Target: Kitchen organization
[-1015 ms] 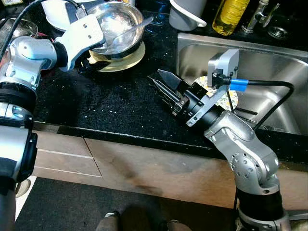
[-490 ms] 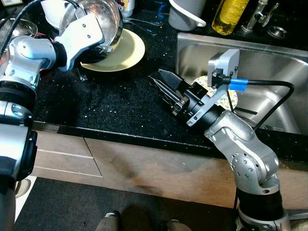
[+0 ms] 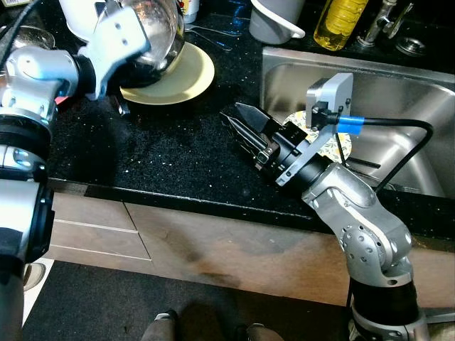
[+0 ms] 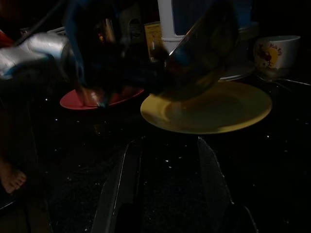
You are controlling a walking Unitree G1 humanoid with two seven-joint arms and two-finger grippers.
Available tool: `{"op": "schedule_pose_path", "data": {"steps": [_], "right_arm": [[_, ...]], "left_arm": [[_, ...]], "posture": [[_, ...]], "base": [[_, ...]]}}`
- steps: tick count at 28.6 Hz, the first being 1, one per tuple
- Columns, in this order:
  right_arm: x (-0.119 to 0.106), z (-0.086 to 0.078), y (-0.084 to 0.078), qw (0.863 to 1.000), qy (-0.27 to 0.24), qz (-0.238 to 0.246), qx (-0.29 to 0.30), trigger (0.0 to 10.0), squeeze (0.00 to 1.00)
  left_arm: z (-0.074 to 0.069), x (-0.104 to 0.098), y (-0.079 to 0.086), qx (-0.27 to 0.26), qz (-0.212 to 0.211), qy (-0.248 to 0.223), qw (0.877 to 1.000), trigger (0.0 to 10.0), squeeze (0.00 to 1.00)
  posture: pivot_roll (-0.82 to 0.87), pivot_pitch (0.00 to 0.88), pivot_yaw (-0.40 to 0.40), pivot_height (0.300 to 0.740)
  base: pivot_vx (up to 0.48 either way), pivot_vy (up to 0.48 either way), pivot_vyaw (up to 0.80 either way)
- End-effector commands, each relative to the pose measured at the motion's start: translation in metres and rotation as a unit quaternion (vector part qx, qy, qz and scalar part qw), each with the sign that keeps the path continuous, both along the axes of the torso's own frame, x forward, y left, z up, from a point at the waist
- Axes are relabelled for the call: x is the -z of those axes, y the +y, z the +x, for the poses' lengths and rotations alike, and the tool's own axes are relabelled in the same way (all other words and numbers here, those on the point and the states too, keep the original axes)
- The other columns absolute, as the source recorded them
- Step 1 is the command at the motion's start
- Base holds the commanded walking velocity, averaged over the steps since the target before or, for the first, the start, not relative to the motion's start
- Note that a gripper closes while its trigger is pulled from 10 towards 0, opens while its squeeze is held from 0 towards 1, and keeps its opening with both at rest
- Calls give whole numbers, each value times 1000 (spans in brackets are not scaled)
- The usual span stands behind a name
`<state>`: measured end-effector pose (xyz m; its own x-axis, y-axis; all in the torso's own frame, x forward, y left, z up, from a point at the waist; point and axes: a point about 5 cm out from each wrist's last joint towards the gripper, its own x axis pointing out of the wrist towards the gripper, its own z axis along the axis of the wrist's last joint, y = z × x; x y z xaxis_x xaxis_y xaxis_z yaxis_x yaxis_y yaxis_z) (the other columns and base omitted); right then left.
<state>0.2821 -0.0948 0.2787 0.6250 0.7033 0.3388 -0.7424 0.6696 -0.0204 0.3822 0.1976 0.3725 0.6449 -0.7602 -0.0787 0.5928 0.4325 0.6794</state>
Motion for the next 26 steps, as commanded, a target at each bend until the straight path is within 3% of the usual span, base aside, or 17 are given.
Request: {"op": "schedule_pose_path", "data": {"steps": [1, 9, 15, 26], "right_arm": [[3, 0, -2, 1000, 3, -7, 4, 10000, 0], [4, 1, -2, 1000, 5, -18, 6, 10000, 0], [7, 1, -2, 999, 9, -33, 6, 10000, 0], [8, 1, -2, 999, 9, -32, 4, 10000, 0]], "left_arm": [[-8, -18, -8, 45, -7, -14, 999, 0, 0], [-19, -13, -13, 120, 28, 50, 991, 0, 0], [-28, 13, -8, 155, 116, 124, 973, 0, 0], [-47, -10, -17, 207, 139, 104, 963, 0, 0]], "posture": [[24, 189, -46, 740], [32, 186, -42, 740], [36, 179, -42, 740], [46, 161, -38, 740]], "base": [[0, 0, 0], [0, 0, 0], [0, 0, 0], [0, 0, 0]]}}
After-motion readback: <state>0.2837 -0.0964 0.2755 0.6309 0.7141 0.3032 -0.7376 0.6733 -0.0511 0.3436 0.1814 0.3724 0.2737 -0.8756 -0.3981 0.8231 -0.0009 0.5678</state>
